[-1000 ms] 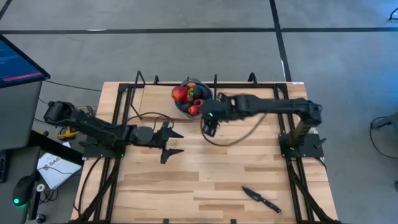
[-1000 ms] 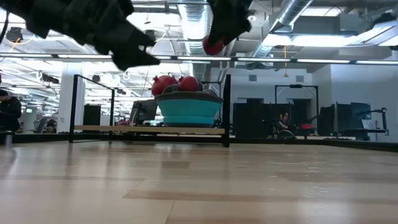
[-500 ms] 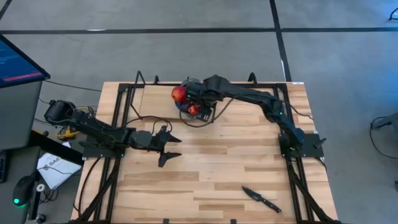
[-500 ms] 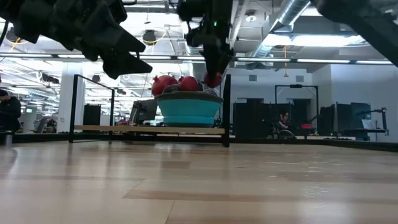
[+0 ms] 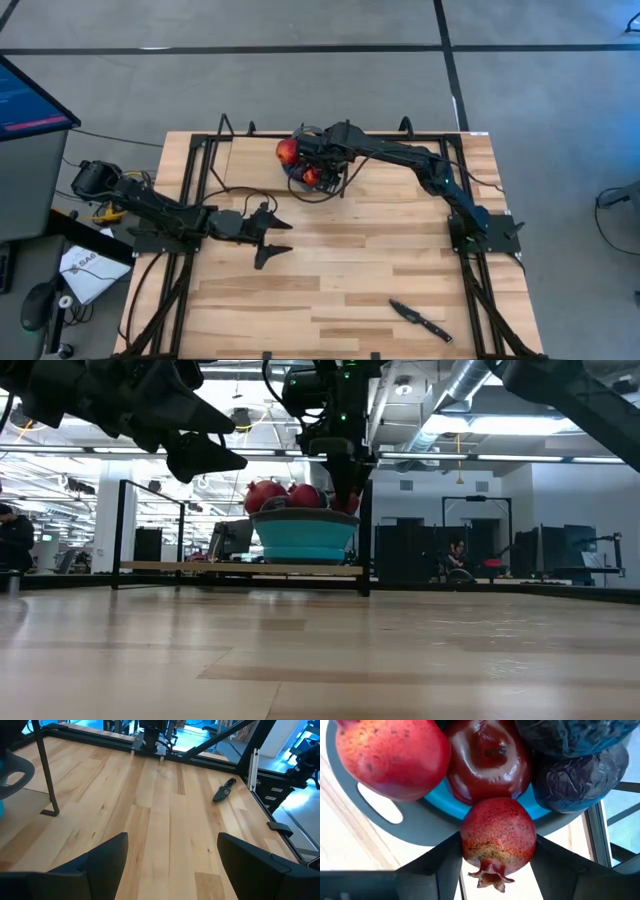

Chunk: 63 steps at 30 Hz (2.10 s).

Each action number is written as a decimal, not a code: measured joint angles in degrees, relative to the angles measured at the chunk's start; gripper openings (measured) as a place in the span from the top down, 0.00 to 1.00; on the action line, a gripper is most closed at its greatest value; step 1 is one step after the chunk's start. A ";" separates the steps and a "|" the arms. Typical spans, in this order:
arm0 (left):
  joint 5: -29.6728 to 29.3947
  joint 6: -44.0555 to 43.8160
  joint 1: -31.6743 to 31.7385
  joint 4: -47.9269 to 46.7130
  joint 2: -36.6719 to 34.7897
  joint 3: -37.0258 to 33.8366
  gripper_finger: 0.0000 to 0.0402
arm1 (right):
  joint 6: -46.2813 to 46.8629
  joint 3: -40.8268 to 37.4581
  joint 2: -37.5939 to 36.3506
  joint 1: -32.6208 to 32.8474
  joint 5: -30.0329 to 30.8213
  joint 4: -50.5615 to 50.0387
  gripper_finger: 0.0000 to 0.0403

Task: Pick & Place Fruit
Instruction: Put the red pomegranate into the blue strainer bowl on the shelf, then put the black knife on the shelf

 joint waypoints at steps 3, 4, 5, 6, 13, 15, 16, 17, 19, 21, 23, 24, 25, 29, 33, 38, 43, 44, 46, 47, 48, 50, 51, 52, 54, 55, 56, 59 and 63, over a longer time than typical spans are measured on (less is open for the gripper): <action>0.00 0.00 0.00 0.15 0.00 0.00 0.26 | -0.01 -0.03 -0.03 0.00 -0.03 0.25 0.44; 0.00 0.00 0.00 0.17 0.00 0.00 0.26 | -0.23 -0.04 -0.03 0.00 -0.05 0.30 0.42; 0.00 0.00 0.00 0.22 0.00 0.00 0.26 | -0.63 -0.04 -0.03 0.00 -0.07 0.34 0.40; 0.00 0.00 0.00 0.22 0.00 0.00 0.26 | -0.94 -0.04 -0.03 0.02 -0.07 0.41 0.39; 0.00 0.00 0.02 0.51 0.00 0.00 0.26 | -1.48 0.04 -0.07 0.02 -0.22 3.61 0.33; 0.00 0.00 0.02 0.52 0.00 0.00 0.26 | -1.51 0.64 -0.07 0.02 -0.22 3.54 0.33; 0.00 0.00 0.02 0.52 0.00 0.00 0.26 | -1.52 0.90 -0.12 0.02 -0.22 3.70 0.33; 0.02 0.00 0.02 0.52 0.00 0.00 0.26 | -1.60 0.94 -0.23 0.02 -0.21 3.97 0.33; 0.01 0.00 0.02 0.55 0.00 0.00 0.26 | -1.88 0.94 -0.23 0.02 -0.19 4.70 0.33; 0.02 0.00 0.02 0.57 0.00 0.00 0.26 | -1.93 0.91 -0.38 0.02 -0.18 4.80 0.33; 0.02 0.00 0.02 0.66 0.00 0.00 0.26 | -1.92 0.90 -0.90 0.02 -0.03 5.06 0.33; 0.02 0.00 0.02 0.78 0.00 0.00 0.26 | -1.92 0.96 -1.02 0.02 0.02 5.47 0.33; 0.02 0.00 0.02 0.93 0.00 0.00 0.26 | -1.92 1.01 -1.11 0.02 0.02 5.78 0.33; 0.02 0.00 0.02 1.04 0.00 0.02 0.26 | -1.92 0.87 -3.34 0.60 1.62 6.84 0.33; 0.02 -0.08 0.02 1.38 0.00 0.02 0.26 | -3.48 0.83 -8.13 3.06 6.93 6.98 0.33; 0.02 0.00 0.02 1.67 0.00 0.02 0.26 | -4.04 0.81 -14.86 9.14 9.68 6.38 0.33; 0.02 1.61 0.02 2.52 0.00 0.04 0.26 | -2.90 -2.30 -20.19 18.71 10.57 4.29 0.33; 0.02 2.01 0.02 2.88 0.00 0.04 0.26 | -2.02 -4.16 -21.31 20.77 10.57 4.69 0.33; 0.02 3.11 0.02 3.60 0.00 0.04 0.26 | 1.52 -8.86 -23.99 24.83 10.64 4.77 0.33; 0.02 3.36 0.02 3.99 0.00 0.04 0.26 | 4.07 -11.53 -25.39 26.77 10.72 4.94 0.33; 0.02 3.67 0.02 4.21 0.00 0.07 0.26 | 7.01 -14.57 -26.82 28.72 10.77 5.44 0.33; 0.02 4.35 0.02 4.45 0.00 0.07 0.26 | 13.69 -20.88 -29.38 32.86 10.97 6.12 0.33; 0.02 4.50 0.02 4.46 0.00 0.07 0.26 | 17.06 -24.10 -30.51 34.78 10.97 6.90 0.33; 0.02 4.55 0.02 4.47 0.00 0.07 0.26 | 20.60 -27.25 -31.62 36.85 10.96 7.80 0.33; 0.02 4.57 0.04 4.73 0.00 0.07 0.26 | 27.51 -33.12 -33.63 41.04 10.44 9.07 0.33; 0.01 4.57 0.02 4.81 0.00 0.07 0.26 | 30.99 -35.69 -34.33 43.10 9.95 10.24 0.33; 0.02 4.57 0.02 4.91 0.00 0.07 0.26 | 34.28 -37.99 -34.83 45.24 9.10 11.12 0.33; 0.02 4.57 0.02 5.26 0.00 0.07 0.26 | 44.16 -43.41 -35.26 50.98 5.18 13.16 0.33; 0.00 4.57 0.02 5.54 0.00 0.07 0.26 | 59.39 -46.52 -35.29 57.45 -1.81 14.71 0.33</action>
